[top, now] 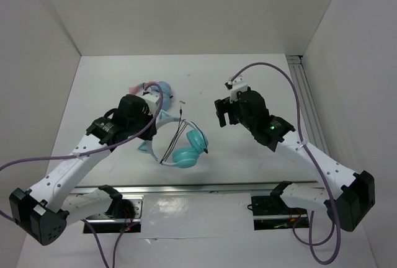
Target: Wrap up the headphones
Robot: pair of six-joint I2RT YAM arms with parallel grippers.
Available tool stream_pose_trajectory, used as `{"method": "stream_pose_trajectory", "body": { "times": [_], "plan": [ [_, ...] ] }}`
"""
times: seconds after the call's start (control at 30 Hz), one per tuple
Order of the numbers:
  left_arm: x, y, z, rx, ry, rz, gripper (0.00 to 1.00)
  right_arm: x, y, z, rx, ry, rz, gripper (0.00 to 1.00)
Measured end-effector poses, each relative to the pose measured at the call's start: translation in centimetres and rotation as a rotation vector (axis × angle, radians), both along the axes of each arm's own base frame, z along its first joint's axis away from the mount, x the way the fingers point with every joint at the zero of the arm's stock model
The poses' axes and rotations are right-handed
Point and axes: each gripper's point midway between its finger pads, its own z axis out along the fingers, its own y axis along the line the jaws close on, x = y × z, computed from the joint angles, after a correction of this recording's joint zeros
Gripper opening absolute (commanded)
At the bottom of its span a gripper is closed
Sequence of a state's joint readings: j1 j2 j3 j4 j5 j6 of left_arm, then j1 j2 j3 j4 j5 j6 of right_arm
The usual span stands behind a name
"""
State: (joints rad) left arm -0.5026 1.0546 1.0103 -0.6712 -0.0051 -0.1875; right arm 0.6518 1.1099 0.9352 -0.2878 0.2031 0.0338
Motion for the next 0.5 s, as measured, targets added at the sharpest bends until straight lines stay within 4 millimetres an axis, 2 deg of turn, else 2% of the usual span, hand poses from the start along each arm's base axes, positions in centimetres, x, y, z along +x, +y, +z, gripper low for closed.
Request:
{"method": "stream_pose_trajectory", "body": {
  "times": [0.17, 0.27, 0.4, 0.5],
  "plan": [
    [0.7, 2.1, -2.3, 0.053, 0.04, 0.106, 0.0, -0.1, -0.5, 2.9, 0.046, -0.031, -0.038, 0.93],
    [1.1, 3.5, -4.4, 0.103, 0.055, 0.158, 0.0, -0.5, -0.5, 4.5, 0.086, -0.051, -0.036, 0.94],
    [0.7, 5.3, -7.6, 0.169, 0.135, 0.201, 0.0, -1.2, -0.4, 5.6, 0.124, -0.064, -0.014, 0.95],
    [1.4, 7.3, -8.8, 0.186, 0.172, 0.257, 0.0, -1.6, -0.1, 5.9, 0.14, -0.065, 0.01, 0.99]
  ]
}}
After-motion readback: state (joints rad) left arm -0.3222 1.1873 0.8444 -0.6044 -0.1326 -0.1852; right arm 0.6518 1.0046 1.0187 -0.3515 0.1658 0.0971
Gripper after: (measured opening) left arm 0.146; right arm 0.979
